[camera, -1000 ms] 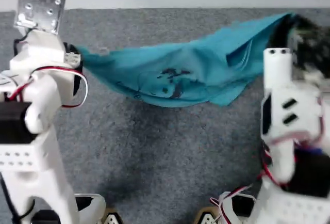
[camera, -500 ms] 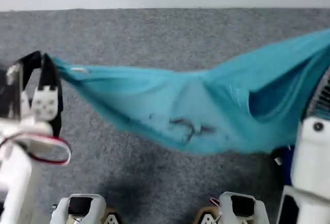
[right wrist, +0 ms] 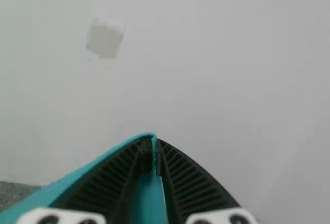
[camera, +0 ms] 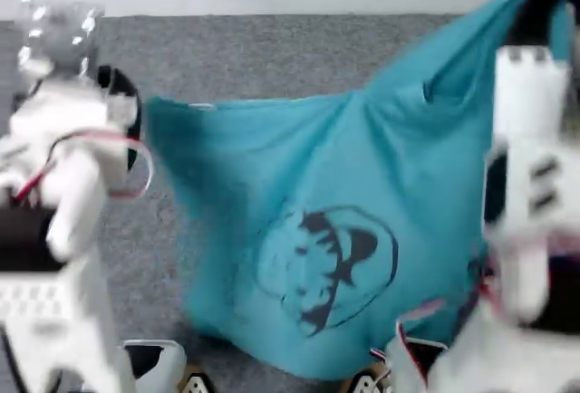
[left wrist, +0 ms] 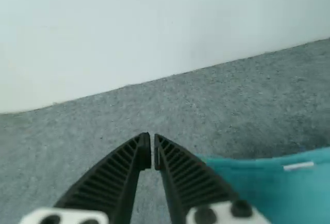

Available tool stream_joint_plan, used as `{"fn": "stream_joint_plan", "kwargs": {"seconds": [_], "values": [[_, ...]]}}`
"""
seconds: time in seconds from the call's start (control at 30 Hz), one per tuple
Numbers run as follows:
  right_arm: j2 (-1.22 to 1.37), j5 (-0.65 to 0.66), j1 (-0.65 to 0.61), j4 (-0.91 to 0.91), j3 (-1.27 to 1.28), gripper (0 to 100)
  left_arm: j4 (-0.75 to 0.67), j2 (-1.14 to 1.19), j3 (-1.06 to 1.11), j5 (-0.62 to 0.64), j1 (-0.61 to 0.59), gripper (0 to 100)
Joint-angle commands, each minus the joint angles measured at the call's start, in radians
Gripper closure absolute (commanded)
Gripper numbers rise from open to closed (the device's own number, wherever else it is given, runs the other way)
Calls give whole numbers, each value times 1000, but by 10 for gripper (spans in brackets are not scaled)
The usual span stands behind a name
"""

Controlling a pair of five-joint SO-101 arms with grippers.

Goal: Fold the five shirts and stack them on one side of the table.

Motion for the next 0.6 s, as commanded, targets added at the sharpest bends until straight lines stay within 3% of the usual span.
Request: {"fn": "stream_joint_plan", "kwargs": {"seconds": [0.0, 0.13, 0.2, 0.37, 0.57], "values": [[159, -3, 2, -111, -5, 989, -189, 120, 13, 3, -12, 988], [320, 9, -12, -297, -52, 989, -456, 272, -45, 5, -48, 988], [372, 8, -15, -329, -153, 989, -502, 327, -125, 5, -61, 988], [464, 12, -73, -166, -430, 989, -344, 413, -334, 5, -52, 988], [510, 12, -160, 61, -477, 989, -140, 442, -367, 5, 28, 988]]}}
